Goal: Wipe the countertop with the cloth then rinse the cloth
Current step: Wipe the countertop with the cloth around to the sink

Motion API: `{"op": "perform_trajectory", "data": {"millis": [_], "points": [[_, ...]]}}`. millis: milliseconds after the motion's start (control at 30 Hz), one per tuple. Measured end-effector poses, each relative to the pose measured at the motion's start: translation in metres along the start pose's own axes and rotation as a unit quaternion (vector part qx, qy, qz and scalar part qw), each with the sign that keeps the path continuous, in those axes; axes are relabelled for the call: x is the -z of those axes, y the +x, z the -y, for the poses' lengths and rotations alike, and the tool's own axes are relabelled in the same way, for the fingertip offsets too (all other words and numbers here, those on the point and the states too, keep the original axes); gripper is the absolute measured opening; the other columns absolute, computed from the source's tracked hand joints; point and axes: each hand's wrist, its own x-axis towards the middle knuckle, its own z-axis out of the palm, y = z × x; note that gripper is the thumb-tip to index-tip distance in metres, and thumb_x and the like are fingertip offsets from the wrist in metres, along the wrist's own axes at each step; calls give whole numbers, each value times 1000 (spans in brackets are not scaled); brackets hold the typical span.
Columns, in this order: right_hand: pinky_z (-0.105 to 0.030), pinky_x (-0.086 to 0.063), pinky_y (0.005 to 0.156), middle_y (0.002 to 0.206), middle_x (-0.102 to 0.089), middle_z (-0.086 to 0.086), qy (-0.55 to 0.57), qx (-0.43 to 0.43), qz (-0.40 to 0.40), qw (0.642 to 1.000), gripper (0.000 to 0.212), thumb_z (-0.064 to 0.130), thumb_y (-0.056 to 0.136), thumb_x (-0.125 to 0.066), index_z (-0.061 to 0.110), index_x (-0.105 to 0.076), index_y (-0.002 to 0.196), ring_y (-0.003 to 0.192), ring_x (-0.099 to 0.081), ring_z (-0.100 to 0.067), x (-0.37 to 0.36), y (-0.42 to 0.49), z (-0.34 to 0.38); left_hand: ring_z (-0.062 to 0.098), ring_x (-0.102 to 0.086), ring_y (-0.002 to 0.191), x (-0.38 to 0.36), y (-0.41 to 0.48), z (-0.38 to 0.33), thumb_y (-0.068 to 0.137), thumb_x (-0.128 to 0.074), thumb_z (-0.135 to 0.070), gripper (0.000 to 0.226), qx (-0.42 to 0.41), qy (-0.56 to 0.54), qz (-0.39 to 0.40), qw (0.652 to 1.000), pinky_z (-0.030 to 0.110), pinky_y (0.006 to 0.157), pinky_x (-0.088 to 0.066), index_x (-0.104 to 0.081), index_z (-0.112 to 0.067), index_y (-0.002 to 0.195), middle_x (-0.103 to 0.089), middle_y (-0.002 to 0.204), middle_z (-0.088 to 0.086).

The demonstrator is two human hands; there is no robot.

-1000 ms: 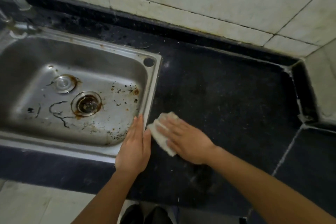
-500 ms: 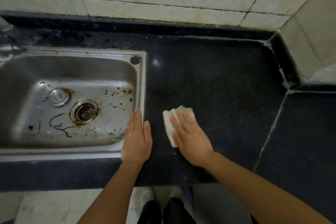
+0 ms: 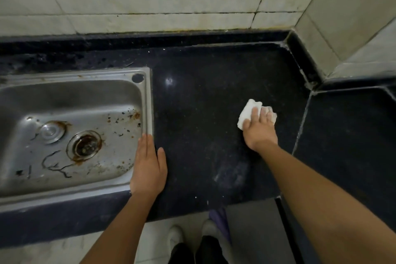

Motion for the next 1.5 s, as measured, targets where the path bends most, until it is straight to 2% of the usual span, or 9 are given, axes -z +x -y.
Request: {"op": "perform_trajectory", "data": {"millis": [133,300,567,800,1000,1067,1167,1333,1500], "points": [[-44,0,120,159,2,-17,21,139,-16,990,80,36,81,15,6,-10,151,146,4,-36,-16,-73,15,15,-3,146,-1,0,0,101,-21,-35,58,-8,4,2,1000,27,116,-1,-6,-10,151,-5,159,6],[-32,-13,118,158,-20,-8,27,351,-9,936,50,22,100,-28,12,-26,149,146,-15,-25,-7,-105,-17,17,-4,146,-1,-1,2,101,-22,-34,58,-14,6,3,1000,29,117,-3,-7,-8,151,-6,159,7],[-44,-14,119,157,-16,-20,13,-28,-100,994,64,33,93,-10,5,-21,149,145,-14,-36,5,-77,-80,19,-7,146,-4,0,3,101,-23,-34,58,-30,3,-5,1000,30,118,-4,-9,-6,150,-9,158,10],[-51,-14,114,150,-26,-29,-1,244,-81,966,54,17,93,-30,-1,-26,144,145,6,-40,-65,-185,32,21,-5,146,-2,-1,3,101,-28,-37,62,-35,-12,-2,999,30,117,-1,-9,-5,150,-6,159,12],[-35,-29,114,146,-43,-16,25,410,-69,909,63,14,78,-35,8,-42,140,138,-31,-25,-47,-216,50,20,-4,146,3,0,6,100,-31,-35,62,-38,-21,11,999,30,117,-1,-9,-6,150,-6,159,11],[-33,-40,107,132,-55,-21,25,400,-112,909,53,12,84,-40,10,-44,137,130,-46,-29,-26,-207,38,19,-4,146,6,-1,7,100,-32,-35,62,-40,-36,18,998,29,117,-1,-9,-7,150,-7,159,10],[-32,-3,119,135,-46,-26,-36,338,-184,922,46,21,103,-7,17,-23,146,125,-44,-40,-21,-178,-12,20,-3,146,9,-2,9,100,-34,-34,62,-50,-48,27,997,30,117,-1,-9,-6,150,-6,159,10],[-39,10,119,158,-7,-22,-70,-40,-46,996,64,36,95,-7,5,-12,151,147,0,-34,-30,-152,-37,19,-2,146,13,-2,10,100,-35,-35,64,-59,-63,43,995,30,118,0,-7,-5,150,-3,159,9],[-66,-10,110,140,-39,-24,-196,182,11,964,47,16,92,-36,5,-41,137,136,-24,-47,-45,-197,74,19,-1,146,13,-1,8,100,-35,-36,65,-59,-66,43,995,29,117,0,-7,-5,150,-4,159,10]]}}
